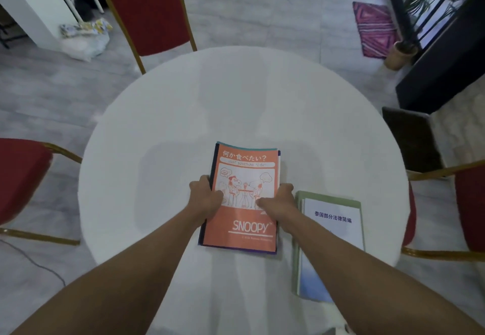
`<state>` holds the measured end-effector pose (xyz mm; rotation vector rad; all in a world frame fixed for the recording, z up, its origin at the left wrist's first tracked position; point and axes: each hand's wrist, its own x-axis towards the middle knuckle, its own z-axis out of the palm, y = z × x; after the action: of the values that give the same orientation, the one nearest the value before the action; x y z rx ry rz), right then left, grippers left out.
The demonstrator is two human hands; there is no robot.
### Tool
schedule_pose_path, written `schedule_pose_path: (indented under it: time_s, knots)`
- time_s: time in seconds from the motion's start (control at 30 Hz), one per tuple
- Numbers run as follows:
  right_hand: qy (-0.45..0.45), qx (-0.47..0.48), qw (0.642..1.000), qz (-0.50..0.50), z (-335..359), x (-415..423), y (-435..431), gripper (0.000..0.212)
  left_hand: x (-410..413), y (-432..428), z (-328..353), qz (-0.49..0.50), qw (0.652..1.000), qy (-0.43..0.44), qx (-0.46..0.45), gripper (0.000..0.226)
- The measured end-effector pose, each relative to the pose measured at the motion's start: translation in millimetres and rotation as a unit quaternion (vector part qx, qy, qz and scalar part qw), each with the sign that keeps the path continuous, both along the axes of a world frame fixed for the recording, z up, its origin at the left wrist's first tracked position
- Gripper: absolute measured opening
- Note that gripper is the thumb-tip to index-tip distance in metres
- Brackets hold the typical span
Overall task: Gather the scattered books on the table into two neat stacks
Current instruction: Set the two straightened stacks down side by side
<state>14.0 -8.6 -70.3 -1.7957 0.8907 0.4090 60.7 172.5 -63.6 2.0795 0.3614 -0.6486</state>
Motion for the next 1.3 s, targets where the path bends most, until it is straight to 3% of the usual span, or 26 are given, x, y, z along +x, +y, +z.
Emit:
schedule_pose_path:
  time_s: [0.3,0.6,0.77,0.9,1.0,1.17,1.3]
  knots:
    - [-0.078,-0.073,0.994,-0.035,9.9,98.6,-38.1,0.044,107.1,-43.2,1.8,-0.07,0.994,-0.083,0.02,0.029]
    - [-0.066,-0.119,0.99,-0.028,-19.9,174.7,-53.5,0.038,191.1,-62.2,-30.5,-0.118,0.984,-0.115,0.061,0.03]
    - [-0.017,-0.198,0.98,0.003,-38.6,183.3,-48.4,0.043,199.0,-62.8,-53.2,-0.147,0.974,-0.14,0.102,0.037]
    - [-0.009,-0.218,0.976,0.012,-44.6,182.8,-47.3,0.049,191.2,-62.3,-62.8,-0.15,0.966,-0.181,0.108,0.029]
    - [0.006,-0.227,0.973,0.032,-43.6,185.4,-47.1,0.048,191.8,-60.2,-59.2,-0.159,0.966,-0.158,0.128,0.029]
    - [0.014,-0.22,0.974,0.055,-40.3,182.1,-47.4,0.063,198.6,-60.4,-45.7,-0.193,0.96,-0.113,0.169,0.036]
    - [0.011,-0.221,0.974,0.053,-33.0,170.1,-52.0,0.066,194.0,-60.8,-33.0,-0.21,0.957,-0.122,0.162,0.042]
